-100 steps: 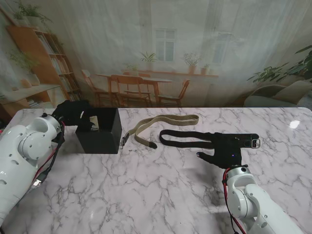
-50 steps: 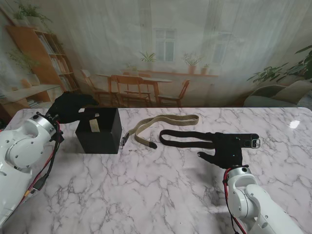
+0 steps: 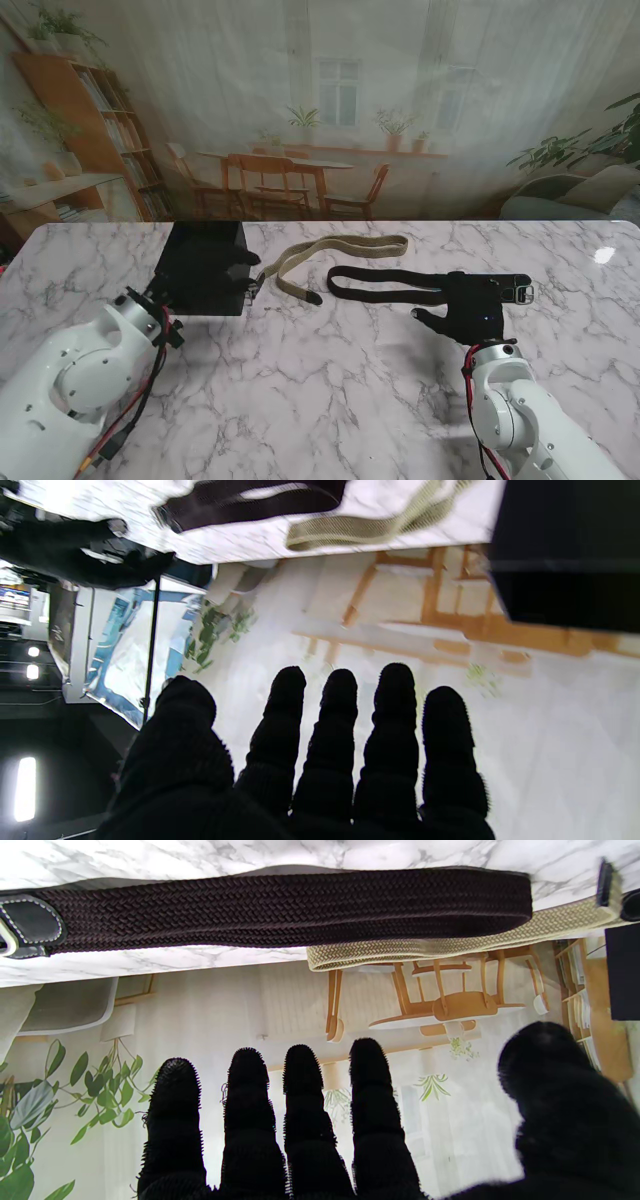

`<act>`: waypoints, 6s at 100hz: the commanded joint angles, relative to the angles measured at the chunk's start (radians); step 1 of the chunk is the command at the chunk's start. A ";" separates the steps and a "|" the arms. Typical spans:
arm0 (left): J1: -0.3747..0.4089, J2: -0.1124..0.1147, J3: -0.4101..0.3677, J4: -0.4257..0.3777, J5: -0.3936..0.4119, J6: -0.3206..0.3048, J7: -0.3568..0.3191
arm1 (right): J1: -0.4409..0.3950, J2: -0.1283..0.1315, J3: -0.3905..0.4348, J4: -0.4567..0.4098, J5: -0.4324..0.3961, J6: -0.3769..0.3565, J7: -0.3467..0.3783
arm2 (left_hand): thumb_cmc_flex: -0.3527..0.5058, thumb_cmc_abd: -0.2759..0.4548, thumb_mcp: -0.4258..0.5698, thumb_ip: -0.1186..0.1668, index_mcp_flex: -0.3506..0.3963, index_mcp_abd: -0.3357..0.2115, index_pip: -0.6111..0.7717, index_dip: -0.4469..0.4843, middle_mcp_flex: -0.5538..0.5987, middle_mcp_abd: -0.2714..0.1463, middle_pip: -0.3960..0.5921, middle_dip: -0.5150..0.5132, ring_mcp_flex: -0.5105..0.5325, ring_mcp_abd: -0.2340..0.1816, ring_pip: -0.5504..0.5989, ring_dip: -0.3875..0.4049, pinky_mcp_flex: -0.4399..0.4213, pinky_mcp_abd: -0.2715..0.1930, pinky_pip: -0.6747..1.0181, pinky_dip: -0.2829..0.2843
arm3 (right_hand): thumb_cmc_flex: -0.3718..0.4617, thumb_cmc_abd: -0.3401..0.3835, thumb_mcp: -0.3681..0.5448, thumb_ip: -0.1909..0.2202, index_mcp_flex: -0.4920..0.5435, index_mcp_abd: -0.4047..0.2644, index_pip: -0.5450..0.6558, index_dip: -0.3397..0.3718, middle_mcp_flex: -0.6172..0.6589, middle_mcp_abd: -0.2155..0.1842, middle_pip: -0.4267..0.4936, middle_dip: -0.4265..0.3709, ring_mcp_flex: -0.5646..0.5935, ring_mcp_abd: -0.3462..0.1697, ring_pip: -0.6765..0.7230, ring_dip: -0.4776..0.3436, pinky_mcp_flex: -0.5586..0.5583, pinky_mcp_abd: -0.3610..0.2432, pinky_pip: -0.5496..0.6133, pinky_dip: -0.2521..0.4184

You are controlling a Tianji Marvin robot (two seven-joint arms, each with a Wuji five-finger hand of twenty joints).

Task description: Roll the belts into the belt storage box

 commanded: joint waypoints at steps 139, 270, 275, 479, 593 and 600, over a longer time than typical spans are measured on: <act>-0.035 -0.022 0.191 0.106 -0.050 0.121 -0.050 | 0.384 0.070 -0.303 0.359 -0.153 0.104 0.239 | 0.022 0.045 -0.024 0.008 0.016 0.013 0.000 0.005 -0.019 0.013 -0.053 -0.057 -0.011 0.016 -0.025 -0.024 -0.023 0.001 0.009 0.014 | -0.076 -0.093 -0.025 -0.006 -0.040 -0.182 0.007 0.081 -0.317 0.024 -0.286 -0.203 -0.282 -0.027 -0.185 -0.115 -0.171 -0.062 -0.259 -0.089; -0.050 -0.022 0.202 0.121 -0.056 0.131 -0.055 | 0.334 0.035 -0.289 0.429 -0.033 0.049 0.035 | 0.021 0.039 -0.024 0.009 0.018 0.013 0.004 0.006 -0.028 0.011 -0.054 -0.060 -0.010 0.013 -0.020 -0.020 -0.017 -0.007 0.031 0.032 | 0.280 -0.125 0.294 -0.171 0.247 -0.310 0.605 0.121 0.538 -0.190 0.106 0.057 0.258 -0.160 0.094 0.005 -0.031 -0.010 -0.096 -0.208; -0.051 -0.022 0.203 0.121 -0.057 0.132 -0.056 | 0.332 0.033 -0.286 0.431 -0.027 0.044 0.028 | 0.022 0.039 -0.024 0.009 0.018 0.013 0.004 0.006 -0.029 0.011 -0.054 -0.060 -0.009 0.013 -0.020 -0.019 -0.016 -0.007 0.032 0.032 | 0.289 -0.128 0.295 -0.170 0.237 -0.308 0.611 0.117 0.560 -0.187 0.124 0.083 0.282 -0.167 0.096 0.013 -0.017 -0.016 -0.086 -0.214; -0.715 -0.138 0.952 0.561 -0.296 0.245 -0.137 | -0.056 0.062 0.140 -0.073 0.008 -0.472 0.374 | 0.261 -0.112 0.127 0.030 -0.385 -0.121 -0.246 -0.273 -0.336 -0.178 -0.113 -0.323 -0.137 -0.182 -0.202 -0.372 -0.085 -0.243 -0.286 -0.263 | 0.534 -0.131 0.341 -0.134 0.242 -0.269 0.669 0.155 0.748 -0.096 0.495 0.506 0.776 -0.154 0.452 0.366 0.536 -0.077 0.318 -0.070; -0.621 -0.037 0.895 0.393 -0.114 0.191 -0.219 | -0.088 0.064 0.141 -0.082 0.077 -0.477 0.442 | 0.374 -0.237 0.231 0.040 0.043 -0.155 0.477 0.024 0.358 -0.140 -0.021 0.254 0.266 -0.139 0.235 0.106 0.127 -0.165 0.101 -0.036 | 0.530 -0.119 0.322 -0.134 0.234 -0.255 0.646 0.158 0.746 -0.092 0.484 0.508 0.764 -0.138 0.453 0.365 0.506 -0.074 0.321 -0.062; -0.573 -0.012 0.837 0.348 -0.055 0.158 -0.239 | -0.089 0.065 0.126 -0.080 0.084 -0.482 0.443 | 0.369 -0.240 0.233 0.040 0.048 -0.157 0.476 0.024 0.362 -0.138 -0.021 0.255 0.272 -0.142 0.234 0.106 0.134 -0.169 0.101 -0.037 | 0.527 -0.118 0.317 -0.134 0.232 -0.254 0.640 0.153 0.747 -0.091 0.479 0.503 0.761 -0.133 0.450 0.362 0.498 -0.080 0.323 -0.059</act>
